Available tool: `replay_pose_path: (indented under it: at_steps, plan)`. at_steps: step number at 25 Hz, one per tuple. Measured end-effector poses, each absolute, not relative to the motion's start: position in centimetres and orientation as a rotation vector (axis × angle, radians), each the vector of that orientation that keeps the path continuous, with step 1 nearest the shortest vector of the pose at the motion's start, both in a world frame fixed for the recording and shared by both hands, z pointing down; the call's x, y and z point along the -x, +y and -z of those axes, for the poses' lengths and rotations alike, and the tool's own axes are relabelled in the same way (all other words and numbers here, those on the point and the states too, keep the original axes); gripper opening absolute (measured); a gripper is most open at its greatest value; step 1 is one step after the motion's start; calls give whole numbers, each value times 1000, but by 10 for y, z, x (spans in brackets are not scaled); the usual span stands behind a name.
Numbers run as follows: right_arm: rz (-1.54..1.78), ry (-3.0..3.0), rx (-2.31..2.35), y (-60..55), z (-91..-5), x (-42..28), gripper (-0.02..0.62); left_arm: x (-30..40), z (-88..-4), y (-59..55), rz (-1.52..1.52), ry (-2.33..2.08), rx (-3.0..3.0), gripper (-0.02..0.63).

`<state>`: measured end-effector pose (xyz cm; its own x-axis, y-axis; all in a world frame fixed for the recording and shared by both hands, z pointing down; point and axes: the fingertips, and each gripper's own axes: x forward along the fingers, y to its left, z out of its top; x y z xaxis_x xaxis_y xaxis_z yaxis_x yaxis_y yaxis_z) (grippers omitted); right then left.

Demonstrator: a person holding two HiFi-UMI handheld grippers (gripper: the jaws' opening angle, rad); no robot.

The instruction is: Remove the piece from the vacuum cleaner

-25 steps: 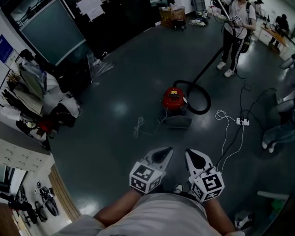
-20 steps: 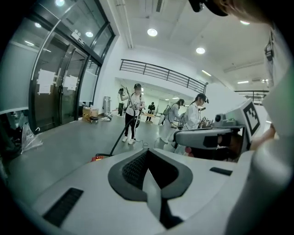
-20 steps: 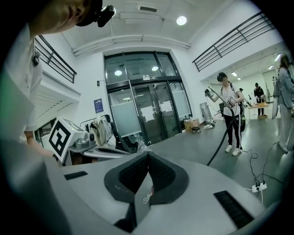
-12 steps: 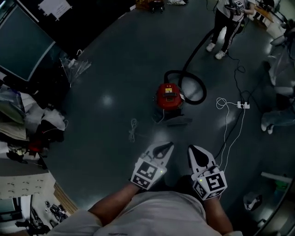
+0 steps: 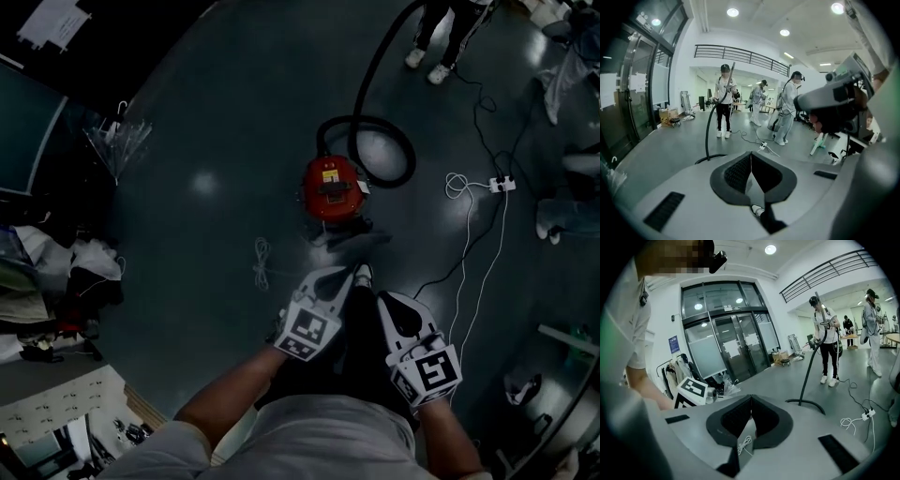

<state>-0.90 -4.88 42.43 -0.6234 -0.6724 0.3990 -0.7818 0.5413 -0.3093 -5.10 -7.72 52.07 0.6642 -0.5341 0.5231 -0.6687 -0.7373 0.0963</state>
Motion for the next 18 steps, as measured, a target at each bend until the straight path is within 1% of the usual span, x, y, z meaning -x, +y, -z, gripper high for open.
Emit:
replay_pose_path:
  at_steps: [9,10,12,13,18]
  plan:
    - [-736,-2538,-1180,-135,-545,7,17,41,-745,-145,-977,-861,-2548,15]
    - [-744,-2531,-1171,-139,-559,6,17,40,-773,-149,-1016,-844,-2539,31]
    - [-774,-2520,-1164,-144,-587,5,17,37,-826,-153,-1094,-798,-2518,97]
    - [-790,-2522,-1170,-147,-598,6,17,36,-851,-153,-1131,-772,-2509,115]
    - [-835,-2545,-1193,-155,-635,4,17,23,-941,-154,-1292,-656,-2501,137]
